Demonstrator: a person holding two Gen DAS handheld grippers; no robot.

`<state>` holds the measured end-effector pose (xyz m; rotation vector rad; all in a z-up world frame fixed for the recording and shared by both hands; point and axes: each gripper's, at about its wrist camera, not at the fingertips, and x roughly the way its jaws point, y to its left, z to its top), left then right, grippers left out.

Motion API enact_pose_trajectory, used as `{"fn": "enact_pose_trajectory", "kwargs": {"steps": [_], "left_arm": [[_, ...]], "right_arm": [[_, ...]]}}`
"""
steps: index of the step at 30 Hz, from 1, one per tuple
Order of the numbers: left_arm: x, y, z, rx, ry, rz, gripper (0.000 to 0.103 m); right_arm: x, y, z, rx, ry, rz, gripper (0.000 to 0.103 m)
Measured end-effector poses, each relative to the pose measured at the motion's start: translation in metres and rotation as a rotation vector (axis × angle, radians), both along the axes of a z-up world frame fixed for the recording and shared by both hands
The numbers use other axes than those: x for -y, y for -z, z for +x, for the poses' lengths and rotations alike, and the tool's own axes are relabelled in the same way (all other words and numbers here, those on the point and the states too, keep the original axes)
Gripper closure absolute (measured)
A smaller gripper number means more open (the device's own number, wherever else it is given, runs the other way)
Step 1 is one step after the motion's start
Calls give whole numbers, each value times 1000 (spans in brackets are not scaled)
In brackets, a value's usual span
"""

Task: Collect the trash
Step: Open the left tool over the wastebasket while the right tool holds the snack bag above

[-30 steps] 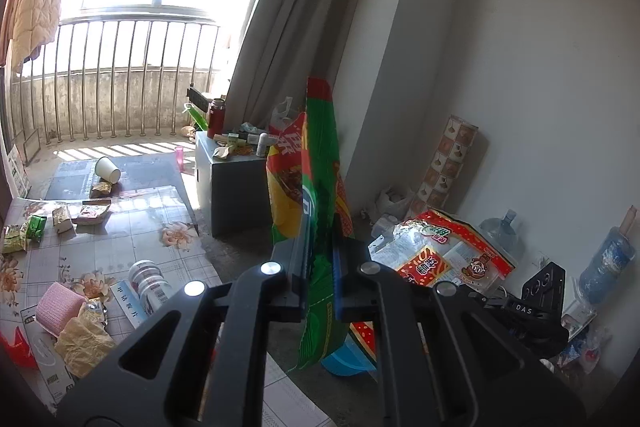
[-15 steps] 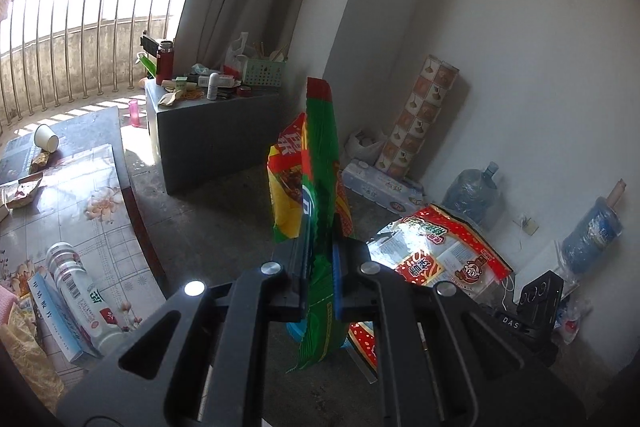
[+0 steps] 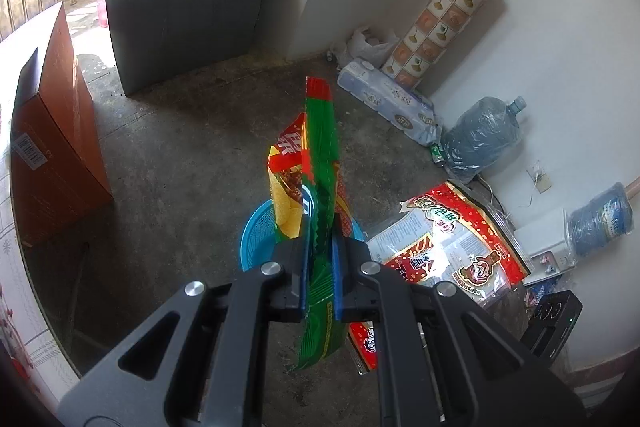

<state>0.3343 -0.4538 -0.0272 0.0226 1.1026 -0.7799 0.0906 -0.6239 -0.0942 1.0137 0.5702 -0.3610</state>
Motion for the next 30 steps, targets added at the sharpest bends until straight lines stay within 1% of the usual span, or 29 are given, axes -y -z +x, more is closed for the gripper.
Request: {"fn": "enact_pose_trajectory", "kwargs": {"steps": [4, 7, 8, 10, 11, 13, 16, 18, 21, 23, 25, 27, 29, 30], "left_arm": [[43, 49, 18, -53, -12, 77, 95], [70, 86, 27, -70, -17, 141, 94], [77, 99, 29, -90, -24, 160, 90], [83, 124, 34, -157, -33, 186, 81], [83, 131, 35, -176, -44, 200, 80], [80, 138, 36, -201, -57, 197, 79], [70, 137, 44, -230, -84, 188, 77], [57, 125, 49, -229, -110, 165, 77], [33, 90, 54, -192, -129, 130, 77], [14, 58, 53, -151, -131, 105, 71], [-4, 27, 51, -102, -121, 84, 66], [-25, -2, 45, -65, -108, 59, 60], [-50, -30, 38, -40, -95, 37, 50], [-64, -42, 34, -27, -91, 30, 48]], "right_arm": [[14, 16, -1, -31, 33, 11, 97], [21, 24, -6, -54, 55, 8, 97], [23, 26, -7, -61, 62, 9, 97], [32, 36, -9, -74, 72, 12, 97], [36, 38, -10, -82, 74, 9, 97], [40, 41, -10, -96, 73, -1, 97], [44, 45, -2, -122, 63, -29, 97], [45, 47, 6, -134, 55, -52, 97], [45, 43, 19, -140, 54, -92, 97], [43, 32, 24, -114, 70, -120, 97], [44, 21, 29, -70, 80, -128, 97], [44, 14, 38, -43, 80, -135, 97], [40, 12, 51, -35, 77, -141, 97], [38, 14, 58, -34, 74, -142, 97]]}}
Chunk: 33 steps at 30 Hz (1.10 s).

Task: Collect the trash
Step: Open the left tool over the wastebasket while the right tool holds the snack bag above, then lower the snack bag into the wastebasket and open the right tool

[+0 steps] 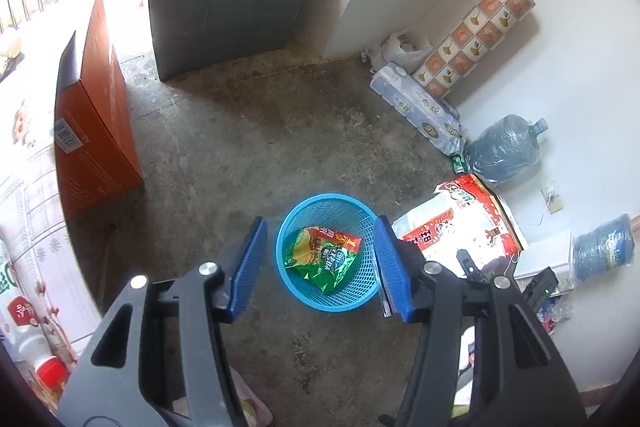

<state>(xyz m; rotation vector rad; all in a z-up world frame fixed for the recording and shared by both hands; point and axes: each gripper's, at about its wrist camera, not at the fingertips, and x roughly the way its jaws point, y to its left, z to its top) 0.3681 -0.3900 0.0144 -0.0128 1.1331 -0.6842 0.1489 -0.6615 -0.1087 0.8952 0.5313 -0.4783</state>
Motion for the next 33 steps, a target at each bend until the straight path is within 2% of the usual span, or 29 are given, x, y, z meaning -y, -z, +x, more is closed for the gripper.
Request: {"fn": "enact_pose_trajectory", "kwargs": {"steps": [3, 5, 6, 7, 9, 11, 16, 21, 22, 23, 25, 29, 33], "left_arm": [[-47, -32, -13, 41, -4, 0, 43], [-82, -50, -25, 79, -16, 6, 39], [-99, -57, -31, 98, -24, 12, 37], [-118, -64, -36, 117, -38, 20, 36], [-154, -75, -48, 157, -71, 31, 35], [-191, -85, -61, 195, -114, 51, 34], [-273, -98, -87, 271, -232, 46, 33], [-327, -97, -111, 299, -315, 12, 33], [-335, -97, -115, 302, -327, 9, 33], [-343, -97, -119, 304, -339, 6, 33], [-356, -97, -126, 309, -364, 6, 33], [-380, -103, -137, 344, -422, 9, 33], [-398, -106, -142, 387, -469, 30, 33]], "right_arm": [[-8, 21, 21, -22, 20, -24, 97], [-14, 49, 36, -72, 34, -72, 95], [-16, 70, 45, -127, 28, -81, 86], [-18, 93, 53, -189, 13, -73, 70], [-20, 134, 59, -297, -4, -14, 67], [-22, 150, 51, -326, 10, 7, 67], [-19, 145, 33, -325, 38, 16, 66], [-12, 139, 46, -352, -16, 27, 66], [-10, 139, 50, -358, -11, 39, 77], [-8, 141, 52, -351, -5, 61, 81], [-7, 139, 59, -327, 19, 81, 97], [-7, 130, 82, -309, 72, -9, 97], [-11, 136, 106, -273, 108, -65, 97]]}}
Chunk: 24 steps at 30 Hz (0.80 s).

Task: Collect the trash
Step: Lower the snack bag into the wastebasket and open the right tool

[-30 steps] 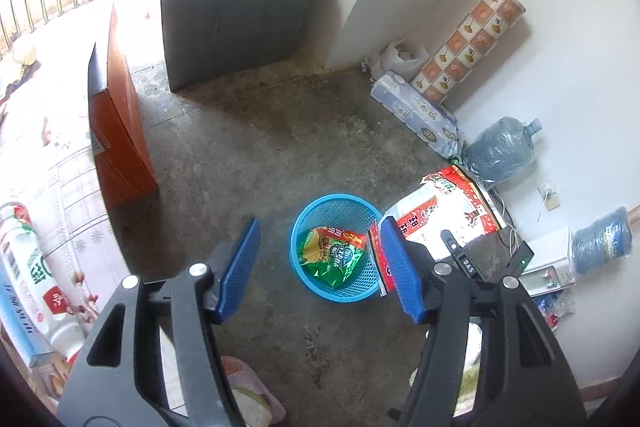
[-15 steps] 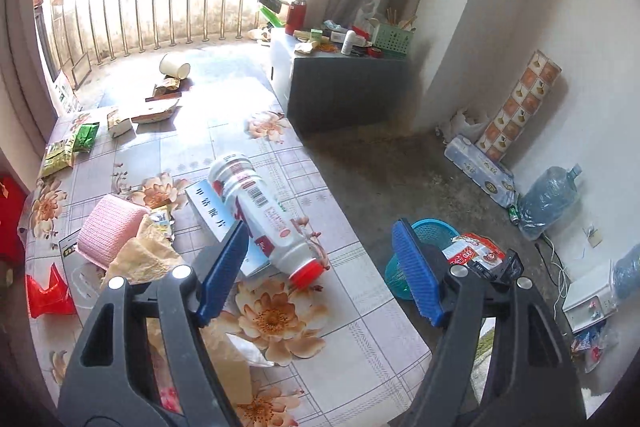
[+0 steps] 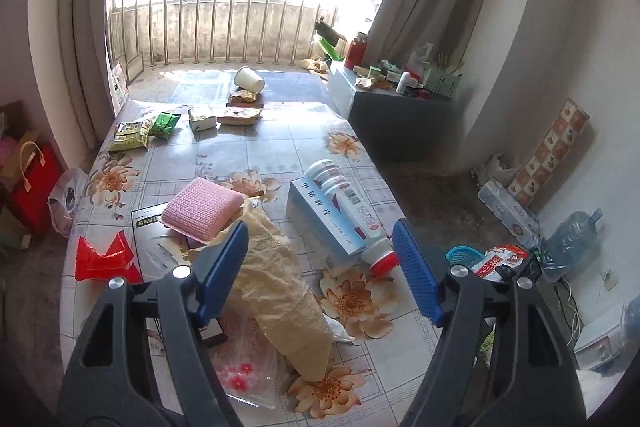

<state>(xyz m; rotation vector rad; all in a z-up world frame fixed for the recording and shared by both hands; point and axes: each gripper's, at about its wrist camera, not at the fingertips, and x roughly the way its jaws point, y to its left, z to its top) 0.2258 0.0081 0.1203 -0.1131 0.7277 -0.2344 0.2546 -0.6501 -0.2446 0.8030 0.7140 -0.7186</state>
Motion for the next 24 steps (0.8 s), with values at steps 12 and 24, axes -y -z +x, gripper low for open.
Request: {"fn": "enact_pose_trajectory", "kwargs": {"steps": [12, 24], "left_arm": [[-28, 28, 16, -80, -59, -25, 33], [-35, 35, 9, -92, -42, -92, 32]], "right_arm": [[-48, 85, 30, -286, -278, 77, 97], [-45, 21, -40, -187, -315, 57, 53]]}}
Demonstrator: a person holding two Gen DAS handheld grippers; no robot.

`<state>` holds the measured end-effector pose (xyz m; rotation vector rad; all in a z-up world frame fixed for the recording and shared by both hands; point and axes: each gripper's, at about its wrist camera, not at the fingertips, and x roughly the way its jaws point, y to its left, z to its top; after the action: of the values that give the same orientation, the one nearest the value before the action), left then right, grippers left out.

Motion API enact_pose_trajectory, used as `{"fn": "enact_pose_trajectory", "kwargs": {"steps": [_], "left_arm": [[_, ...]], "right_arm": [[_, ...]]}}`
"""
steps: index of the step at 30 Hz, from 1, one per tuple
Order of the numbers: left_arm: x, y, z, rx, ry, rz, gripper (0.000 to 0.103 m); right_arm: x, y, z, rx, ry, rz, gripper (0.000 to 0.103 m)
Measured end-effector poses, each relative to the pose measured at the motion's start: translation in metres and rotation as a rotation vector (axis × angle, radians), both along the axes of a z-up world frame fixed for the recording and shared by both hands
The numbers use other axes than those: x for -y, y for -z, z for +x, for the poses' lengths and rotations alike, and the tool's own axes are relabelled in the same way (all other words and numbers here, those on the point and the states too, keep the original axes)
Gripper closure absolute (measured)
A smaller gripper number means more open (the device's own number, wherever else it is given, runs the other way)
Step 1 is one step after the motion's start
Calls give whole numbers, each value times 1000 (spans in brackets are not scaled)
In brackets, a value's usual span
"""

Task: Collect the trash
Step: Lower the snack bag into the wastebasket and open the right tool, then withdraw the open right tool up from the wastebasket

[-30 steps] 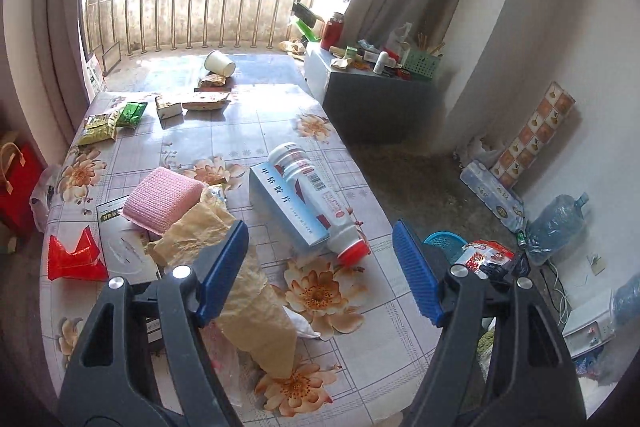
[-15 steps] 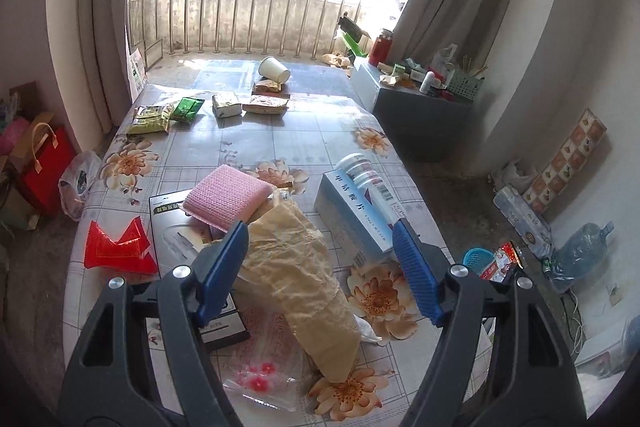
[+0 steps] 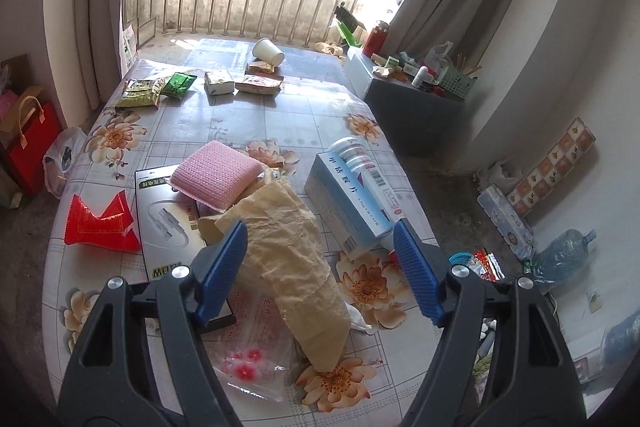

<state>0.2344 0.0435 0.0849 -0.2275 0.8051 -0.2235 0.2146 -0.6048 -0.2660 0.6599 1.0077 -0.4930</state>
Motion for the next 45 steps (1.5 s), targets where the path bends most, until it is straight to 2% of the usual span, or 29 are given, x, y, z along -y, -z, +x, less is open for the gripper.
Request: {"fn": "enact_pose_trajectory", "kwargs": {"steps": [4, 7, 10, 12, 17, 20, 22, 24, 27, 30, 33, 35, 37, 38, 41, 43, 45], "left_arm": [[-3, 2, -3, -1, 0, -9, 32], [-3, 2, -3, 0, 0, -10, 32], [-2, 3, -4, 1, 3, -15, 32], [-3, 3, -4, 0, 2, -15, 32], [-5, 2, -6, -5, -13, -2, 32], [-4, 1, -5, -8, -21, 2, 32], [-4, 1, -3, -12, -20, -1, 32], [-2, 2, -1, -15, -12, -6, 32], [1, 3, -1, -15, 4, -12, 32], [4, 2, -4, -13, 9, -14, 32], [3, 2, -5, -16, 1, -18, 32], [0, 2, -7, -19, -9, -20, 32], [-3, 3, -8, -20, -18, -20, 32], [-5, 3, -8, -21, -22, -20, 32], [-9, 7, -5, -29, -31, -22, 32], [-11, 12, -1, -42, -30, -20, 32], [-9, 15, 1, -52, -24, -15, 32]], "right_arm": [[10, -43, -22, 115, 86, -71, 53], [26, -70, -17, 197, 110, -63, 53], [43, -75, 5, 189, 99, -57, 53], [36, -75, 16, 185, 96, -32, 53], [21, -88, 15, 315, 94, 77, 53], [7, -96, 16, 356, 56, 118, 53], [-6, -102, 25, 339, 6, 112, 53], [-20, -108, 39, 284, -30, 80, 53], [-45, -112, 67, 180, -90, 6, 42], [-61, -102, 97, 75, -134, -8, 42], [-68, -81, 120, -45, -147, -14, 42], [-67, -67, 125, -89, -144, 0, 49], [-63, -59, 119, -85, -127, 42, 91], [-59, -57, 112, -64, -111, 75, 99], [-48, -61, 86, 16, -79, 105, 101], [-35, -64, 65, 128, -56, 224, 102], [-22, -65, 49, 173, -13, 282, 102]]}}
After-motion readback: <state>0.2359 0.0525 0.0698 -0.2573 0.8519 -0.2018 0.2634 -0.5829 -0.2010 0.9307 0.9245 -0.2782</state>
